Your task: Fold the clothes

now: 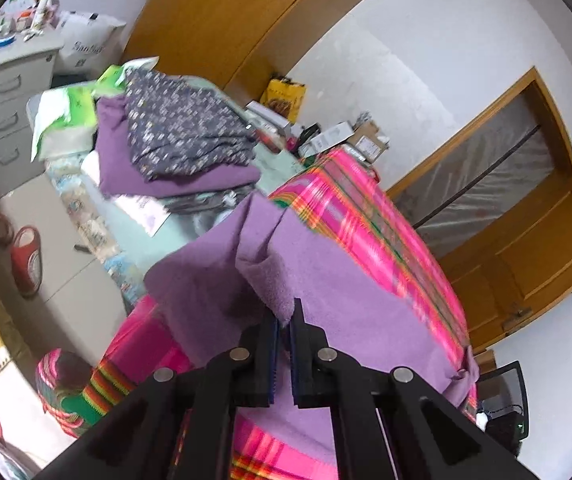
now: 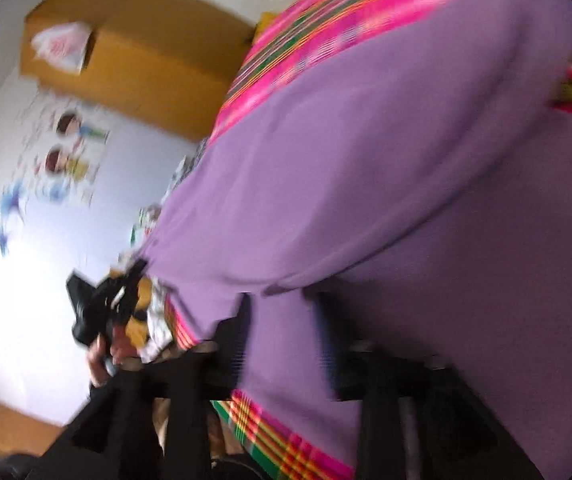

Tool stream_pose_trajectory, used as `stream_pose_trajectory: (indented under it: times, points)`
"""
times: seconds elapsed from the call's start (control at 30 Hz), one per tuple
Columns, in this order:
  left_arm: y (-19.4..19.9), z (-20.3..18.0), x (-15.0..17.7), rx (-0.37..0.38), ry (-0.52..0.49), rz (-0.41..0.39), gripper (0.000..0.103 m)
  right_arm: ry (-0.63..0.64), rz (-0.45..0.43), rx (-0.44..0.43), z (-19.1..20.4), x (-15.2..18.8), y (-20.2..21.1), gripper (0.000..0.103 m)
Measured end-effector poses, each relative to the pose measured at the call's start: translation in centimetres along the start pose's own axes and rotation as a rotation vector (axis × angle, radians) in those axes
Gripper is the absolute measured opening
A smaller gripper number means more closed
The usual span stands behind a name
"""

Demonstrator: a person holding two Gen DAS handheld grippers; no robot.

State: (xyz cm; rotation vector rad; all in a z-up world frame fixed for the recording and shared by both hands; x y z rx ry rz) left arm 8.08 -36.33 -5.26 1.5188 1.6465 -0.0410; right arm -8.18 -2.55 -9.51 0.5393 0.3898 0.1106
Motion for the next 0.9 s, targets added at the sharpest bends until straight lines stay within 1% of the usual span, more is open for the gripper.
stream_pose_trajectory:
  times: [0.23,0.33,0.43,0.47,0.5,0.53,0.57,0.7,0.8,0.9]
  points:
    - [1.2,-3.4,-2.4,0.07,-0.029,-0.044,0.005,-0.124,-0.045,-0.041,-0.7,-1.5,-0.5,0.039]
    - [1.3,-4.1,-3.0,0.085,-0.034,-0.054,0.005,-0.153,-0.056,-0.053,-0.8,-1.9,-0.9,0.039]
    - [1.1,-3.7,-3.1,0.076,-0.036,-0.048,0.005,-0.172,-0.07,-0.063,-1.1,-2.4,-1.0,0.039]
    - [1.0,-3.5,-3.1,0.072,-0.037,-0.046,0.005,-0.169,-0.079,-0.061,-1.1,-2.6,-1.0,0.036]
    - [0.9,-3.4,-3.1,0.069,-0.037,-0.044,0.005,-0.153,-0.086,-0.048,-1.3,-2.7,-1.0,0.022]
    - [0.9,-3.2,-3.1,0.066,-0.038,-0.042,0.005,-0.139,-0.088,-0.038,-1.5,-2.7,-1.0,0.013]
    - [0.8,-3.1,-3.1,0.063,-0.038,-0.04,0.005,-0.123,-0.09,-0.035,-1.5,-2.6,-1.0,0.007]
    - [0.5,-2.4,-3.1,0.05,-0.041,-0.031,0.005,-0.039,-0.12,-0.053,-0.2,-2.7,0.3,0.006]
    - [-0.2,-1.8,-3.6,0.031,-0.05,-0.013,0.005,0.024,-0.146,-0.086,1.7,-3.5,1.5,0.006]
    - [0.0,-2.2,-4.3,0.033,-0.076,-0.021,0.004,0.081,-0.136,-0.108,3.5,-2.9,2.2,0.006]
Point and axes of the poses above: each gripper's, at about its wrist camera, not at the fingertips, and y roughly against the way its jaws point, z to its left, x to its underside, the point moved 9 cm from there along -y, roughly the way its jaws point, and after that the axes turned 8 degrees about -z, right-handed, at the moved point
